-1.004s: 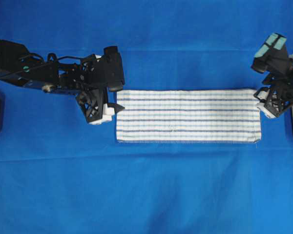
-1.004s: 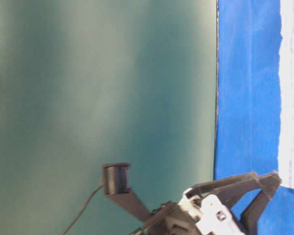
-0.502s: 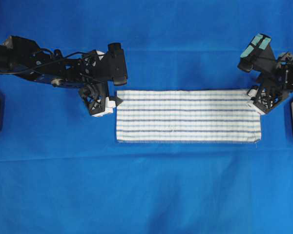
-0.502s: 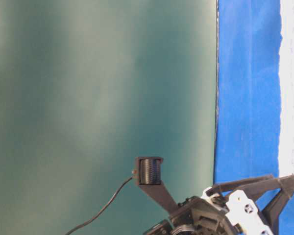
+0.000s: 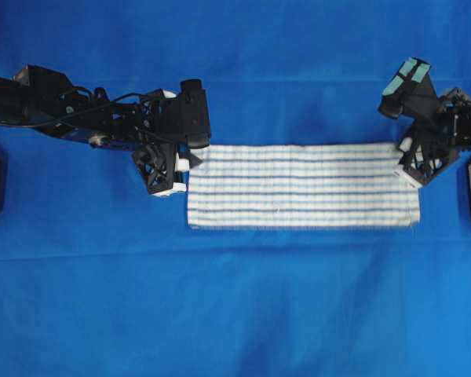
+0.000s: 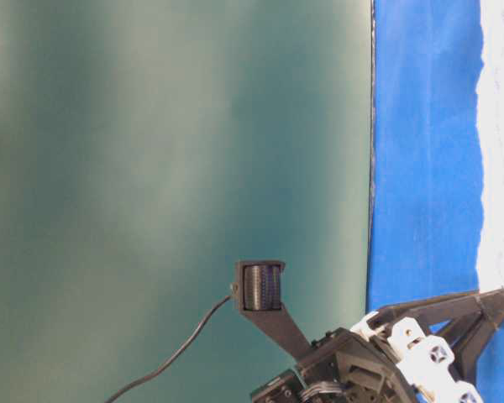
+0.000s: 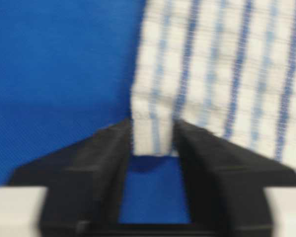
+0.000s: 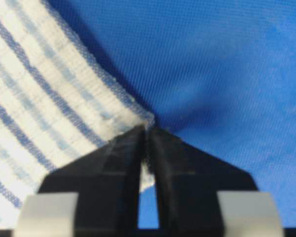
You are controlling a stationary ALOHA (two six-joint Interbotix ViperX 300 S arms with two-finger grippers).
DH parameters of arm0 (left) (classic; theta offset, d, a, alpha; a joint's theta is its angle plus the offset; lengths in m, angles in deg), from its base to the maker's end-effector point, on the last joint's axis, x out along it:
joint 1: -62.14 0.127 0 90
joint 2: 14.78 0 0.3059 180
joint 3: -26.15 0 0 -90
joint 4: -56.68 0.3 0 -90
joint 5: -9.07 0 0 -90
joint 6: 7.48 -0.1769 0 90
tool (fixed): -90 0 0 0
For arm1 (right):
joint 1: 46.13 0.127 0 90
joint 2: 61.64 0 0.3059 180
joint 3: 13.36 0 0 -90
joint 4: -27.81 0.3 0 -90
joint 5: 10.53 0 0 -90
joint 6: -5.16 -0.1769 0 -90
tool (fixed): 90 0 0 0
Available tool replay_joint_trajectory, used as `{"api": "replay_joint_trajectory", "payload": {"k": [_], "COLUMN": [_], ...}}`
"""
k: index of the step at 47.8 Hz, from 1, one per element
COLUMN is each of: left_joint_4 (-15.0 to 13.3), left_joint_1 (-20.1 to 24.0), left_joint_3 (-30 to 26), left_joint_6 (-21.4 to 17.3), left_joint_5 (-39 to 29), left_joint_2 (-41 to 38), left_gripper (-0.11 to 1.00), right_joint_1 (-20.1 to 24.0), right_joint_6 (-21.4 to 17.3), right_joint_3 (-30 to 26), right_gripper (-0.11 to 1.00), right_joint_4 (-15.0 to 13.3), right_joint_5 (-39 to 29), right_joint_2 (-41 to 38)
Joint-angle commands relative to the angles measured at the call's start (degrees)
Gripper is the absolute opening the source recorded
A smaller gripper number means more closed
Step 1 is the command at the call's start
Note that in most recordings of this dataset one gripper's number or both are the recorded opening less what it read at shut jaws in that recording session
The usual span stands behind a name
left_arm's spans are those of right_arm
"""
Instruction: Fold the blue towel.
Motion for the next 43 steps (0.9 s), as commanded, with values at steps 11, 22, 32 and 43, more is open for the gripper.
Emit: {"api": "replay_joint_trajectory", "payload": {"k": [11, 22, 32, 43], "left_joint_4": [0.18, 0.26, 0.35, 0.35], "left_joint_1": [-0.18, 0.53, 0.53, 0.44], "left_joint_3": [-0.35, -1.76, -4.57, -5.54], "left_joint_6": [-0.18, -0.26, -0.97, -1.23], "left_joint_5": [-1.93, -6.15, -13.89, -16.70], "left_joint_2": [0.00, 3.60, 10.46, 16.35], "left_gripper": [0.04, 0.04, 0.04, 0.04], "right_joint_1": [-0.35, -0.35, 0.00, 3.08], "right_joint_6": [0.44, 0.09, 0.35, 0.00], "right_joint_3": [-0.70, -2.11, -4.83, -6.42], "right_gripper": [0.02, 0.02, 0.02, 0.02], "right_joint_4": [-0.26, -0.18, -0.18, -0.09], "right_joint_5": [-0.09, -3.08, -10.11, -14.50], "right_joint_2": [1.14, 5.80, 14.50, 23.47]}}
